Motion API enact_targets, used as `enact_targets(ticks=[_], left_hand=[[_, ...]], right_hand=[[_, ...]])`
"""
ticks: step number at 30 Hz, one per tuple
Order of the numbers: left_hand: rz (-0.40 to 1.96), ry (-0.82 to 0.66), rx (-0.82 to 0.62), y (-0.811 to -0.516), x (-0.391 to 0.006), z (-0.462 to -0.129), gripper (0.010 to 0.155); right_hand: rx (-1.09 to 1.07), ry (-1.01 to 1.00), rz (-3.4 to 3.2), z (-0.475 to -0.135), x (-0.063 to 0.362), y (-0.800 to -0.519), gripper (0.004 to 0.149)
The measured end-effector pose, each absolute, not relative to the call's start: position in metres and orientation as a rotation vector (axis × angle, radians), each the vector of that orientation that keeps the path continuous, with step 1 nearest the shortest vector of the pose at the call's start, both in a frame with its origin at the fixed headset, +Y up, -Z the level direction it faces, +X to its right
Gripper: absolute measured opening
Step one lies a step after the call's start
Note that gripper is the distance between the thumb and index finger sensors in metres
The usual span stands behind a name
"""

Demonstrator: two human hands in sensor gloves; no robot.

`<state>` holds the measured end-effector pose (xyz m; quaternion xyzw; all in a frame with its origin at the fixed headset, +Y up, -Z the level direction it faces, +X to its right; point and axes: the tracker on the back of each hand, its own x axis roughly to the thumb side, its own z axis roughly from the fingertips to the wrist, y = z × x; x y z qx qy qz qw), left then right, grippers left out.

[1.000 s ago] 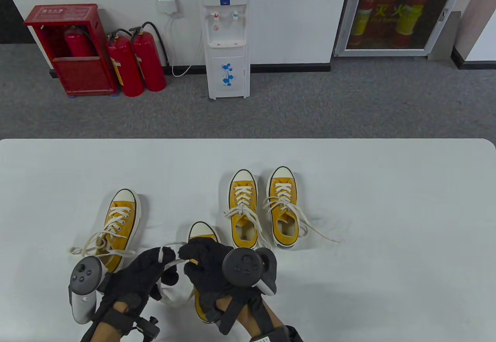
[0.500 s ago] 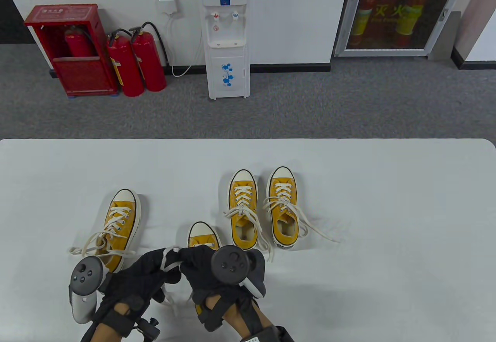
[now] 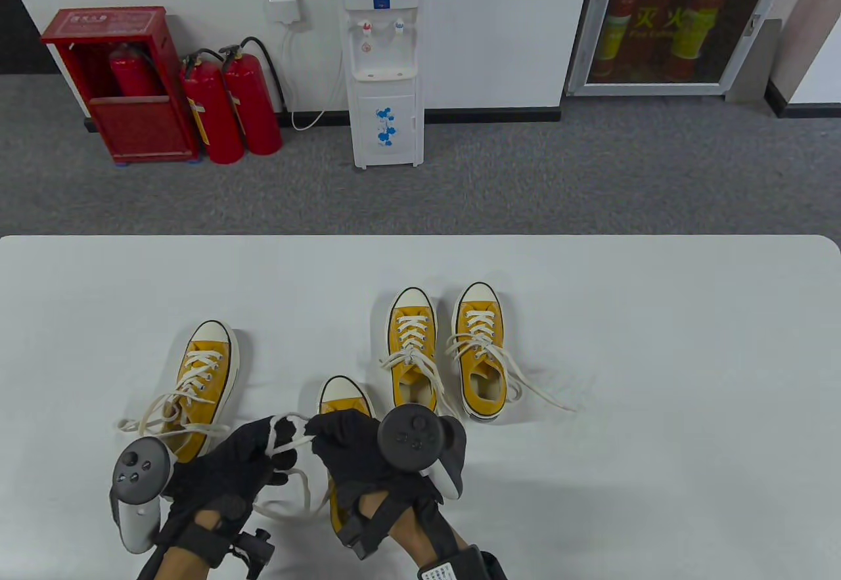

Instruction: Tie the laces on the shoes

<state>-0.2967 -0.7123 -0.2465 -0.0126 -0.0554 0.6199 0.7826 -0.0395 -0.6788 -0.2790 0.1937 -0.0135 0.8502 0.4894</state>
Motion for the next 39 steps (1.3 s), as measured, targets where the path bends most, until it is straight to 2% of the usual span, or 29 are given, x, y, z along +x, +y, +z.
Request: enact_targets(ticks=[5, 15, 24, 32, 39], left_hand=[[1.442, -0.126, -0.009, -0.712, -0.303, -0.245, 0.053], [1.167, -0.159, 0.105, -0.700, -0.304, -0.241, 0.051], [0.927, -0.187, 0.142, -0.691, -0.304, -0.239, 0.047], [0.627, -0.216, 0.034, -0.691, -0.295, -0.242, 0.056], [0.531, -0.166, -0.036, -0.698, -0.288, -0.245, 0.048]], right_hand=[[0.453, -0.072, 2.048, -0.280, -0.025, -0.669, 0.042], [0.392, -0.197, 2.070, -0.276, 0.024, -0.646, 0.042], [0.291, -0.326, 2.138, -0.266, 0.076, -0.644, 0.042], [0.135, -0.372, 2.148, -0.264, 0.129, -0.657, 0.042], [0.054, -0.368, 2.129, -0.263, 0.158, -0.669, 0.042]])
